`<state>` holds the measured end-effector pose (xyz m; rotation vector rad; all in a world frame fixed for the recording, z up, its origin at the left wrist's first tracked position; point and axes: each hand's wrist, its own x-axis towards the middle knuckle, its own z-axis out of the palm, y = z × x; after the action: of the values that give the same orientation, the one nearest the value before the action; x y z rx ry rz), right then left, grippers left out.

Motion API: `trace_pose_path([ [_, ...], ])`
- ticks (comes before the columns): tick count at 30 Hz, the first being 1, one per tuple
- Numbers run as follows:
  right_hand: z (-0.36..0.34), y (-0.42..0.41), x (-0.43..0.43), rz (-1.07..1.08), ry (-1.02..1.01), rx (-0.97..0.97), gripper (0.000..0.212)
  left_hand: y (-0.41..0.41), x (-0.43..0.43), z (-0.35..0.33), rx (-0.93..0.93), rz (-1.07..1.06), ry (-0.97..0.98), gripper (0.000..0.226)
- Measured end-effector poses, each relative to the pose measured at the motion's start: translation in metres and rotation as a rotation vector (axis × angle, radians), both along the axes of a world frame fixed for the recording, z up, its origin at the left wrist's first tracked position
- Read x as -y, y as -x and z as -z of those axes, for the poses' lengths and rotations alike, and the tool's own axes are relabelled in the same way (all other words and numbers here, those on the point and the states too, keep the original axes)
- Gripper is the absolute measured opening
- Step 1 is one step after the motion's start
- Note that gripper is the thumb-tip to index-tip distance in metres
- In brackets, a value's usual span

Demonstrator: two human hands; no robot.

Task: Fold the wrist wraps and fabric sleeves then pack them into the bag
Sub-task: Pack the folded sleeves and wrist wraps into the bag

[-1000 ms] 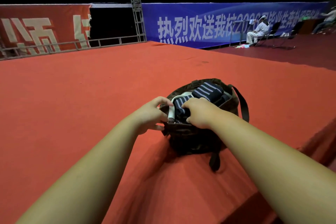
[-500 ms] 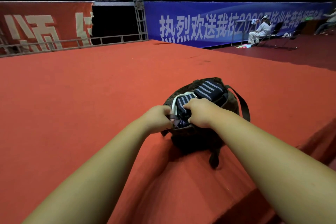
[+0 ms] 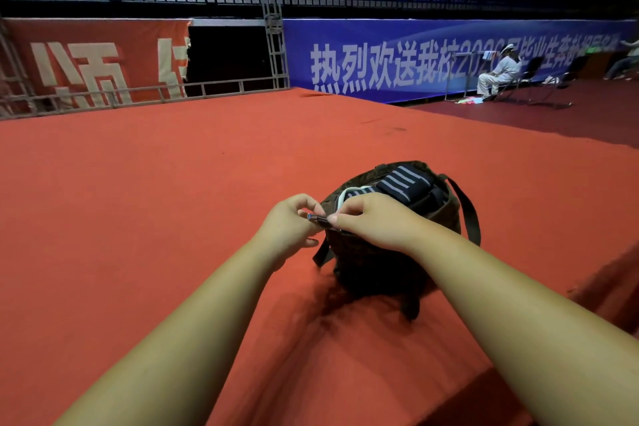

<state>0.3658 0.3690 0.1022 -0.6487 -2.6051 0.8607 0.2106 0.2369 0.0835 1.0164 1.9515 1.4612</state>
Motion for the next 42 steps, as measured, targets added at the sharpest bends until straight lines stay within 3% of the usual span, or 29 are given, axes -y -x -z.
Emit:
trace_pose_path([
  [4,0.005,0.005,0.01,0.015,-0.109,0.059,0.008,-0.008,0.013,-0.004,0.2,0.015,-0.023,0.025],
  [9,0.006,0.006,0.018,0.093,-0.129,-0.032,0.008,-0.02,0.019,-0.019,0.378,-0.072,-0.105,0.016],
  [11,0.003,0.006,0.02,0.107,-0.164,-0.05,0.01,-0.022,0.021,-0.021,0.297,-0.055,-0.075,0.022],
  [14,-0.003,0.006,0.022,0.128,-0.193,-0.07,0.013,-0.026,0.026,-0.02,0.194,-0.038,-0.068,0.008],
  [21,-0.033,0.002,0.015,0.209,-0.298,0.036,0.017,-0.032,0.033,-0.029,0.297,-0.133,-0.123,0.019],
  [27,-0.067,0.007,0.006,0.232,-0.399,0.267,0.023,-0.036,0.036,-0.036,0.325,-0.169,-0.114,0.022],
  [33,-0.075,0.0,-0.024,0.408,-0.481,0.335,0.025,-0.034,0.037,-0.041,0.323,-0.2,-0.094,0.024],
  [38,-0.066,-0.01,-0.055,0.552,-0.44,0.281,0.021,-0.034,0.028,-0.041,0.13,-0.216,0.088,0.018],
  [42,-0.062,-0.011,-0.063,0.53,-0.402,0.226,0.025,-0.034,0.009,-0.043,-0.532,-0.244,0.268,0.012],
])
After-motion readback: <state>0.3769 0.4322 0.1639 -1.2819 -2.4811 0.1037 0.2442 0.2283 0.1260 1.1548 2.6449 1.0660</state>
